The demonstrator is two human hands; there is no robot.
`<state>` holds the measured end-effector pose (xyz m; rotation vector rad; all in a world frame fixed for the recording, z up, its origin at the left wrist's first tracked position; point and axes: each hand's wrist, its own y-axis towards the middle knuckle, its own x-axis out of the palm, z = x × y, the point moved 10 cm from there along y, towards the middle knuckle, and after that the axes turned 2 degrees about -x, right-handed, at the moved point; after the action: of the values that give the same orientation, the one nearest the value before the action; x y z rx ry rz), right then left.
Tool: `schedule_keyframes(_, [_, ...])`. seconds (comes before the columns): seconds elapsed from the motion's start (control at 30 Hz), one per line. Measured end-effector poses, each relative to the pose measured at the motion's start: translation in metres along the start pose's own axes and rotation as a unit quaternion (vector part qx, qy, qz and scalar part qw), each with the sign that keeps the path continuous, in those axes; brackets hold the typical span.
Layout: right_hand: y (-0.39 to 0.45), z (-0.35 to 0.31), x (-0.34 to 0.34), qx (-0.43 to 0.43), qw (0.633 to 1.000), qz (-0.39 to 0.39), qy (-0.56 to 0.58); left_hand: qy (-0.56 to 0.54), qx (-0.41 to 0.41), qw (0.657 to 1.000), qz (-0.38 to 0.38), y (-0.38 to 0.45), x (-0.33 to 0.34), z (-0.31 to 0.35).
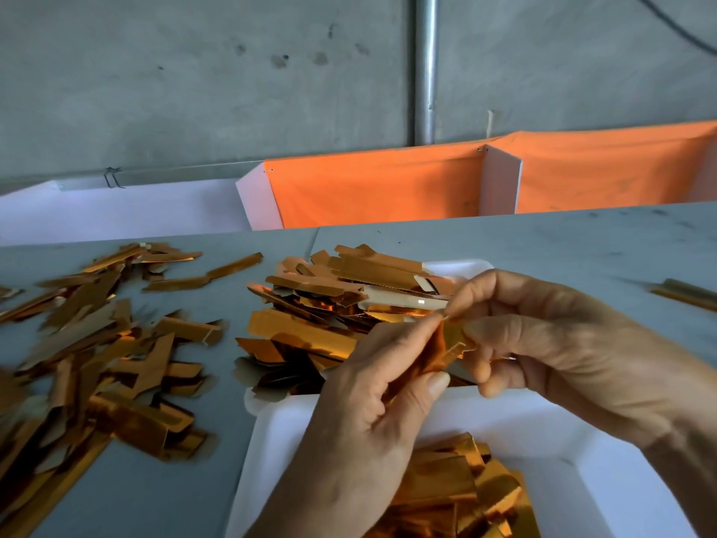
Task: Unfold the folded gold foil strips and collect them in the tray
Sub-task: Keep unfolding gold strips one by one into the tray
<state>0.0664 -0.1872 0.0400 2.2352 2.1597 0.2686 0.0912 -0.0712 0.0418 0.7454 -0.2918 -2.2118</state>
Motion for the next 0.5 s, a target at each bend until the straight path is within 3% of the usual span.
schedule_keyframes(0.17, [-0.002,-0.007,0.004,-0.009,0.999,-0.034,-0.009,-0.034,-0.026,0.998,-0.039,-0.001,0.006,-0.003])
schedule_keyframes(0.33, [-0.003,-0.009,-0.008,-0.01,0.992,0.029,-0.12,-0.047,-0.048,0.993,-0.096,-0.004,0.018,-0.002])
schedule_keyframes(0.5, [-0.002,-0.006,-0.008,0.007,0.994,0.044,-0.102,-0.049,-0.05,0.996,-0.063,-0.003,0.013,-0.002])
